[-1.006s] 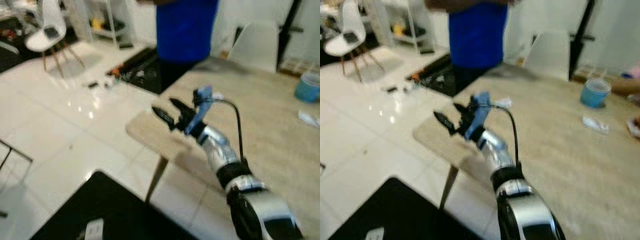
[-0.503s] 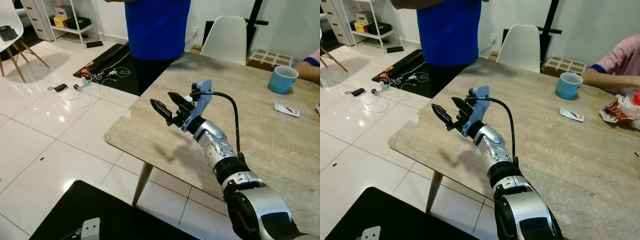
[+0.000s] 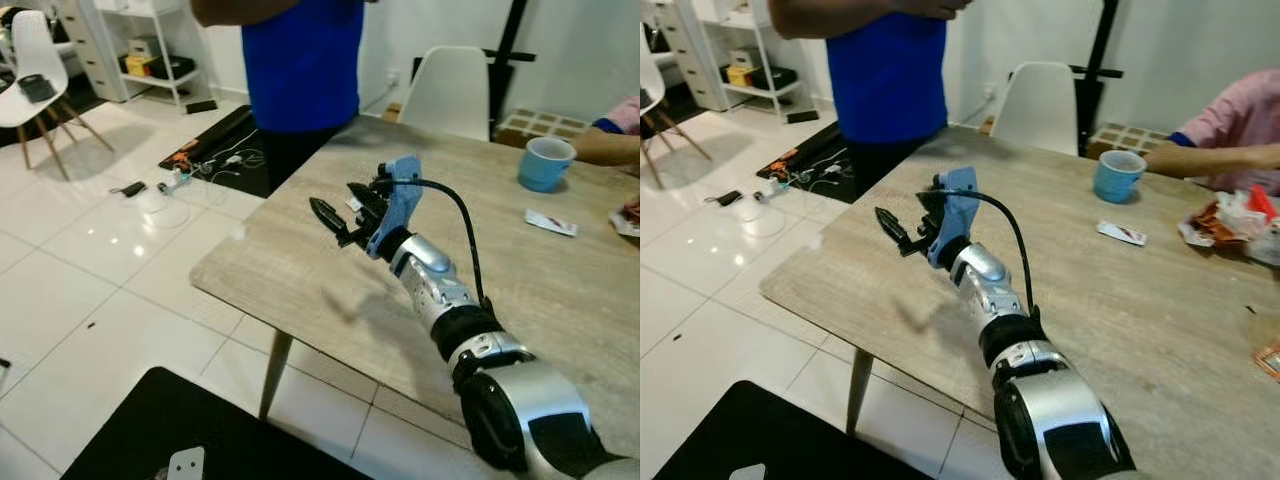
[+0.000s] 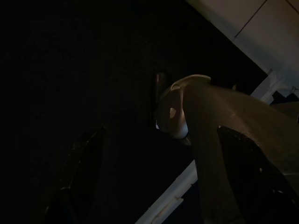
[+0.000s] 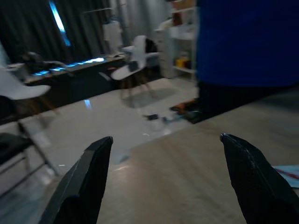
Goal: Restocking fridge
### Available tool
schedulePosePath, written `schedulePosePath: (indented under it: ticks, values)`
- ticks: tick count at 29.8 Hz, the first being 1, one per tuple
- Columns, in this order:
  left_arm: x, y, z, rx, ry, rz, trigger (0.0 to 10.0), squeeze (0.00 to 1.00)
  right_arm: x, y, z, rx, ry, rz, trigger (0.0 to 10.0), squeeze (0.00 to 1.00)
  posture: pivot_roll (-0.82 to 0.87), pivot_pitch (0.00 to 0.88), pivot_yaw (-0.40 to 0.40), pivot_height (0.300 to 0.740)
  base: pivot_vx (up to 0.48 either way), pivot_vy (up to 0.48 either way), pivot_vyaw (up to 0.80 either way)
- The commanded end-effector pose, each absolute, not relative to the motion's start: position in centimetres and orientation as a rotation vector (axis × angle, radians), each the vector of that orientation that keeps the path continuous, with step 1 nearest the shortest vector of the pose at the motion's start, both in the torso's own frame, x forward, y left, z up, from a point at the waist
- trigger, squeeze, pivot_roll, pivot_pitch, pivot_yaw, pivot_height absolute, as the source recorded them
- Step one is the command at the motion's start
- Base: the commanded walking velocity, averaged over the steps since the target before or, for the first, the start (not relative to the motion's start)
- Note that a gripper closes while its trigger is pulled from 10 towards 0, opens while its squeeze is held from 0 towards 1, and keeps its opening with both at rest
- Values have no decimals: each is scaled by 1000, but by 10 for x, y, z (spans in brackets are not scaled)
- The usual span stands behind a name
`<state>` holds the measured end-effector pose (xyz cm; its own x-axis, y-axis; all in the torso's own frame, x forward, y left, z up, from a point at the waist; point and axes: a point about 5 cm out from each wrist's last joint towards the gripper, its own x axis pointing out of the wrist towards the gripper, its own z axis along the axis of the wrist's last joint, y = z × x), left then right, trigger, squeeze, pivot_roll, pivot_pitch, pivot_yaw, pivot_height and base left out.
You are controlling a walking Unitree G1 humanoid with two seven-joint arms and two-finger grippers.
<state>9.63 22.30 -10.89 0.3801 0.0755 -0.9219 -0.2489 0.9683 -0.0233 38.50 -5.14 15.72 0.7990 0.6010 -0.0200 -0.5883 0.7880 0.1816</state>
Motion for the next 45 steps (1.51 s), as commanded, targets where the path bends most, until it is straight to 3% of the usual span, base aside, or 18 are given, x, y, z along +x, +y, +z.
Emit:
schedulePosePath:
  ticks: [1,13,14,25,26,27,35,45]
  values:
    - [91,222,-110,-155,1176,194,10000,0,389,-49,162,118,90,608,10000,0,45,7,-14,740,0,0,0]
    - [102,216,-107,-160,1088,171,10000,0,403,-59,181,9,108,466,10000,0,112,128,-59,740,0,0,0]
    - [103,215,-107,-158,1078,165,10000,0,404,-61,183,5,105,447,10000,1000,118,148,-61,740,0,0,0]
    - [99,208,-108,-164,1047,150,10000,0,411,-68,199,104,70,381,10000,1000,134,191,-77,740,0,0,0]
    - [99,209,-108,-165,1046,153,10000,0,410,-65,202,133,59,410,10000,831,134,186,-78,740,0,0,0]
    - [100,209,-108,-163,1046,154,10000,0,408,-59,205,190,35,474,10000,0,131,182,-75,740,0,0,0]
    - [105,212,-106,-147,1049,148,10000,0,399,-50,195,261,2,620,10000,0,127,142,-63,740,0,0,500]
    - [96,212,-109,-132,1106,150,10000,0,397,-69,185,272,-31,615,10000,0,101,60,-50,740,0,0,794]
